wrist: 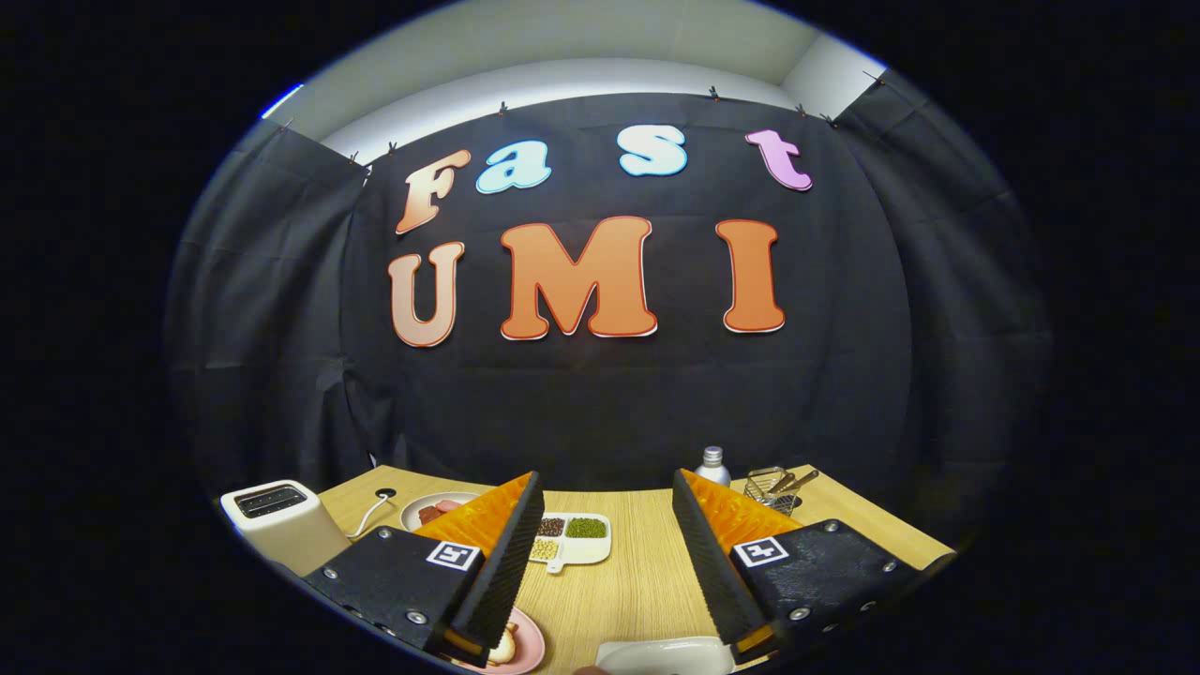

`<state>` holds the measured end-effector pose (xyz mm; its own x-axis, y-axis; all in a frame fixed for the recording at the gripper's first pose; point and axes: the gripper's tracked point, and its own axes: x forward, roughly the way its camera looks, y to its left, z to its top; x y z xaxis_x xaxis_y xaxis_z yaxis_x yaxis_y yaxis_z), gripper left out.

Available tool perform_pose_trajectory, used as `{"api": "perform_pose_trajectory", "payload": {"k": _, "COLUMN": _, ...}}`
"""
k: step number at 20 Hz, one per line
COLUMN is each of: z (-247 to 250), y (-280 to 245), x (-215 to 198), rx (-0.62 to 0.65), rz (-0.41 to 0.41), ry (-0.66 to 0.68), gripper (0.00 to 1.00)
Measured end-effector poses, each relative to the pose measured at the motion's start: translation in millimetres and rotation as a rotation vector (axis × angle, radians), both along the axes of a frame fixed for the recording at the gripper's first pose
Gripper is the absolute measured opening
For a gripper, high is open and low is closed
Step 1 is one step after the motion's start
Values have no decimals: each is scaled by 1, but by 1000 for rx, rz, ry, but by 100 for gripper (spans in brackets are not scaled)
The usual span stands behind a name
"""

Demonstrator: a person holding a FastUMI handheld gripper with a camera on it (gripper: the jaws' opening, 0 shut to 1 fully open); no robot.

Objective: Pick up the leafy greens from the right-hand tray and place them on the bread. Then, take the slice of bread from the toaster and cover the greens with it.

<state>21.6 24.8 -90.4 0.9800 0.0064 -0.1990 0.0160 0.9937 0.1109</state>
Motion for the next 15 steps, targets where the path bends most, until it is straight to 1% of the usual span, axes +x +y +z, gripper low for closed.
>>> {"api": "perform_pose_trajectory", "payload": {"k": 3, "z": 6, "y": -3, "x": 4, "rx": -1, "rz": -17, "ry": -21, "gripper": 94}}
{"api": "perform_pose_trajectory", "payload": {"k": 5, "z": 9, "y": -6, "x": 5, "rx": -8, "rz": -24, "ry": -36, "gripper": 97}}
{"api": "perform_pose_trajectory", "payload": {"k": 10, "z": 16, "y": -6, "x": 11, "rx": -35, "rz": -47, "ry": -53, "gripper": 97}}
{"api": "perform_pose_trajectory", "payload": {"k": 15, "z": 29, "y": 2, "x": 12, "rx": -70, "rz": -36, "ry": -90, "gripper": 97}}
